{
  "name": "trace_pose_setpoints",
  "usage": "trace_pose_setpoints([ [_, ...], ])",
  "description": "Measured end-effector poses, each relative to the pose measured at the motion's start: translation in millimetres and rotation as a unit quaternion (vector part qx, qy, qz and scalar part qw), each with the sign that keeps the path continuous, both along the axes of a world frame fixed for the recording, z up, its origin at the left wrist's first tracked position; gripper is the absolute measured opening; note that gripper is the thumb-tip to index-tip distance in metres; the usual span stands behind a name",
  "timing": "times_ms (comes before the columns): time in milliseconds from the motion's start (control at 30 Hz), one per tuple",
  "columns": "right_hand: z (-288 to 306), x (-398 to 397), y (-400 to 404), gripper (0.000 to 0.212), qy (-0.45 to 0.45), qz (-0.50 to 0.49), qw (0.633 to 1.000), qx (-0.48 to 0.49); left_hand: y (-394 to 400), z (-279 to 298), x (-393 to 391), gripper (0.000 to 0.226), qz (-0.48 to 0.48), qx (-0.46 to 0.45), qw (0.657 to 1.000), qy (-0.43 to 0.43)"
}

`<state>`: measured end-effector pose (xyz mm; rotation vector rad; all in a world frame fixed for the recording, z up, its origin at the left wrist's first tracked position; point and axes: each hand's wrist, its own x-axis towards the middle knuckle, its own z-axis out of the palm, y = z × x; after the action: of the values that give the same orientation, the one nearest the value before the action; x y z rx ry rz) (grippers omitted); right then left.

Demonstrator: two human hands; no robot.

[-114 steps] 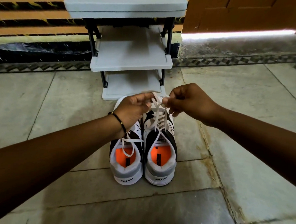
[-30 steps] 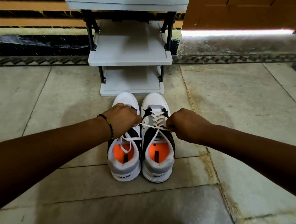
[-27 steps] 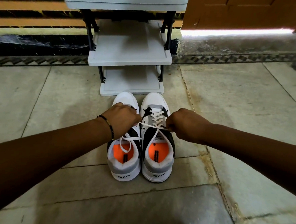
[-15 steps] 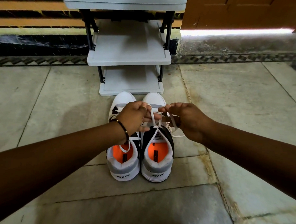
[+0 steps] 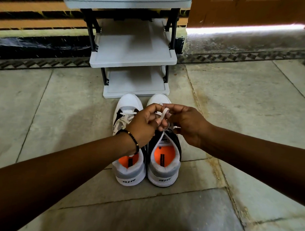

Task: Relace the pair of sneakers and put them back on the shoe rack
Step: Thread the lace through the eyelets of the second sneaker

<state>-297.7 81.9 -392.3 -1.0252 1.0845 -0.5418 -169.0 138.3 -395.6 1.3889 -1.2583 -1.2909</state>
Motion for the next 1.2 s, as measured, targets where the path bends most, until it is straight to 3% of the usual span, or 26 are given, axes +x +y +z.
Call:
trace_pose_setpoints([
  [100,-1.7,-0.8,-2.2,0.037,0.018,0.013,0.999,-0.038,-1.7,-6.5,1.6,0.027,0.009,0.018,1.000,-0.003],
  [300,5.6,-7.3,-10.8,0.018,0.100,0.090,0.976,-0.174,-10.3,-9.6,9.4,0.005,-0.016,0.043,0.999,-0.005],
  [400,16.7,-5.4,-16.8,0.017,0.235,0.219,0.891,-0.322,-10.9,-9.5,9.2,0.006,-0.011,0.050,0.998,-0.025],
  [467,25.3,-5.0,-20.5,0.019,0.283,0.323,0.832,-0.351,-9.8,-10.7,8.7,0.009,0.001,0.056,0.998,-0.031],
  [533,30.1,-4.5,-22.0,0.019,0.296,0.362,0.811,-0.351,-9.3,-11.3,6.9,0.010,0.006,0.066,0.997,-0.033],
  [667,27.2,-5.2,-23.8,0.008,0.278,0.280,0.837,-0.380,-11.5,-9.1,2.4,0.012,0.031,0.088,0.996,0.010],
  [800,18.3,-9.9,-27.5,0.005,0.237,0.223,0.904,-0.279,-12.3,-5.6,4.0,0.017,0.046,0.089,0.993,0.058],
  [867,13.4,-12.4,-26.7,0.012,0.222,0.214,0.923,-0.230,-12.2,-4.2,3.7,0.017,0.026,0.077,0.996,0.041],
  [1067,7.9,-14.6,-27.2,0.009,0.190,0.202,0.938,-0.209,-8.7,-6.8,0.3,0.021,-0.014,0.037,0.999,-0.012],
  [1200,6.6,-15.7,-27.4,0.012,0.193,0.195,0.923,-0.271,-10.8,-6.4,1.4,0.014,0.000,0.051,0.998,-0.021],
])
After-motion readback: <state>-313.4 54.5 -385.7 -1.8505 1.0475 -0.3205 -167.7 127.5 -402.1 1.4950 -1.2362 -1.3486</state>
